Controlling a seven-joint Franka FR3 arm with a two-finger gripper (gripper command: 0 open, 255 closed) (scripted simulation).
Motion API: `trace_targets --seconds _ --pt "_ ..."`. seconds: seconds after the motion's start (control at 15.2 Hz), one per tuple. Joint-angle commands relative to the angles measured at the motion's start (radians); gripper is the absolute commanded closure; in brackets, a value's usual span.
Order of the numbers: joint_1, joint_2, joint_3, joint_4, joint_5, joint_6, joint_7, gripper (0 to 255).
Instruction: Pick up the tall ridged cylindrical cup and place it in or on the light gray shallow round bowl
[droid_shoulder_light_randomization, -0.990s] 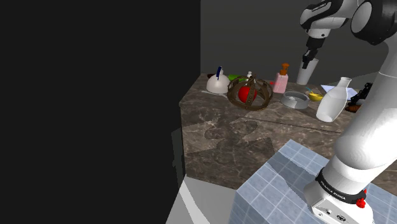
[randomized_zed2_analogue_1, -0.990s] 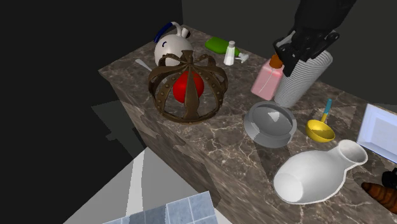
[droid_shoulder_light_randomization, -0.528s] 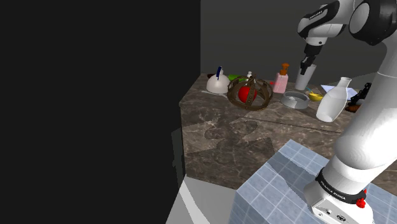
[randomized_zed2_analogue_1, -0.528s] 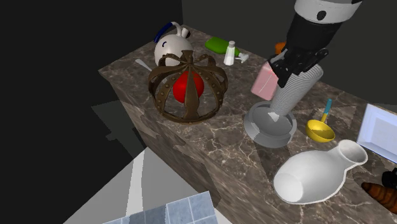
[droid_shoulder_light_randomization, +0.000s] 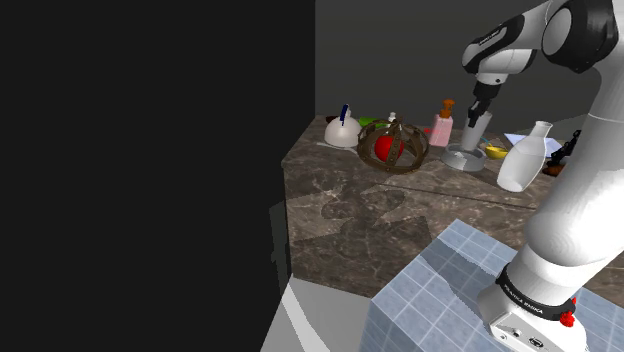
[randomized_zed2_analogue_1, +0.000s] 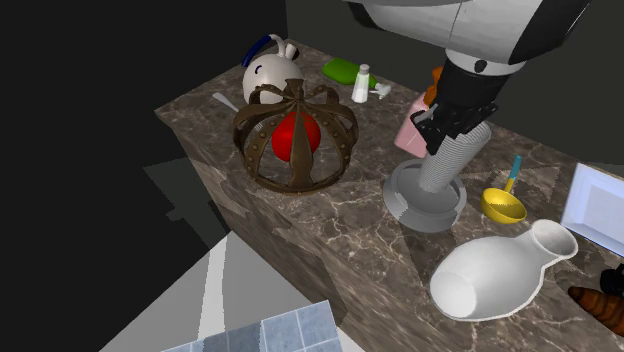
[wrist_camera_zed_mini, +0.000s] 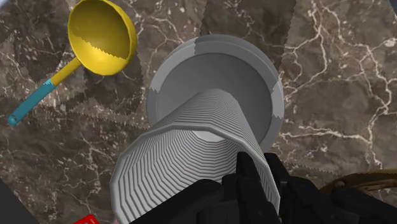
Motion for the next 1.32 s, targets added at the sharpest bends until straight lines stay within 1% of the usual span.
trace_targets --seconds 0.0,0.53,0.59,0.92,1.19,1.25 --pt "-0.004 0.017 0.002 -0.018 0.014 0.031 -0.009 255" --pt "-0.004 0.017 0.003 -0.018 0.013 0.031 -0.009 255" --pt "-0.004 0.017 0.003 -0.018 0.013 0.031 -0.009 0" --pt "-0.004 0.017 0.003 -0.018 0.013 0.031 -0.009 0" --pt "0.01 -0.042 -0.005 0.049 -0.033 -0.081 0.022 0" --pt "0.01 -0.042 -0.005 0.049 -0.033 -0.081 0.022 0"
